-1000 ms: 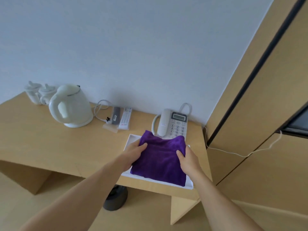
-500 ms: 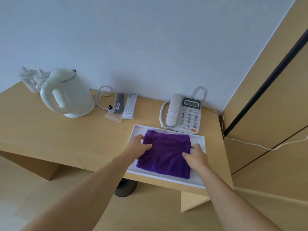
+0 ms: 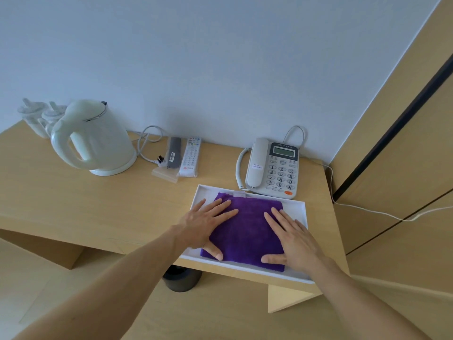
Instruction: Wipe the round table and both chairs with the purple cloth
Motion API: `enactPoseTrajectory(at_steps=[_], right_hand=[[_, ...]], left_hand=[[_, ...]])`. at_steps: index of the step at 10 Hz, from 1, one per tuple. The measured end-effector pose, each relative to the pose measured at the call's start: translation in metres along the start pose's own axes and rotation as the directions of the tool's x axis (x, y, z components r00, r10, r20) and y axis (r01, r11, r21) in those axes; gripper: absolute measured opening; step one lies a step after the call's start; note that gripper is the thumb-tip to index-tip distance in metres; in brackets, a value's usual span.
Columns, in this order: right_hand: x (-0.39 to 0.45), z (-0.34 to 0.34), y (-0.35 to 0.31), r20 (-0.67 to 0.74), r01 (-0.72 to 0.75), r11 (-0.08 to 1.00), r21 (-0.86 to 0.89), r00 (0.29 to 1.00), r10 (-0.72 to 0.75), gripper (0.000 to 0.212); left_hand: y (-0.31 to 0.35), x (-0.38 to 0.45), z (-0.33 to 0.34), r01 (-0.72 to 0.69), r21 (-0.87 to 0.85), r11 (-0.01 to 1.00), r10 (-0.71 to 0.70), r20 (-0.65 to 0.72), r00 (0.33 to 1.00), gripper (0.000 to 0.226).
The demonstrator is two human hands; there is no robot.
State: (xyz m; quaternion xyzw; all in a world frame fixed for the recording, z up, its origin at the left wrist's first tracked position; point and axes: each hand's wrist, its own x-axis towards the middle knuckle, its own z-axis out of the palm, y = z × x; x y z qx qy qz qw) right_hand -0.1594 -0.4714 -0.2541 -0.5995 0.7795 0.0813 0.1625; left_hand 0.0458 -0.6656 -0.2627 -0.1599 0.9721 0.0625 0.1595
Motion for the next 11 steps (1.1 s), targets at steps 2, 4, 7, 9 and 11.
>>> enactPoseTrajectory(at_steps=[2,4,7,9,11], right_hand=[[0.002,-0.004,0.004,0.019,0.024,0.998,-0.066,1.000,-0.023,0.133],[0.007,0.009,-0.001,-0.124,0.000,1.000,-0.018,0.992,-0.002,0.120],[0.006,0.008,-0.002,-0.071,-0.041,0.999,-0.004,0.997,0.041,0.121],[0.011,-0.010,-0.009,-0.041,-0.092,0.978,0.186,0.994,0.102,0.083],[0.016,-0.103,-0.012,-0.277,-0.118,0.749,0.651,0.882,0.380,0.049]], left_hand=[[-0.002,0.001,-0.001,0.010,0.010,1.000,-0.011,0.031,0.999,0.125],[0.014,0.014,0.009,0.009,-0.023,1.000,-0.012,-0.133,0.991,0.095],[0.002,0.010,0.015,0.030,0.093,0.995,-0.020,-0.113,0.993,0.100],[0.023,0.008,-0.006,0.139,-0.333,0.932,-0.221,-0.223,0.949,0.067],[0.004,0.002,-0.089,0.169,-0.938,0.302,-0.715,-0.105,0.691,0.027]])
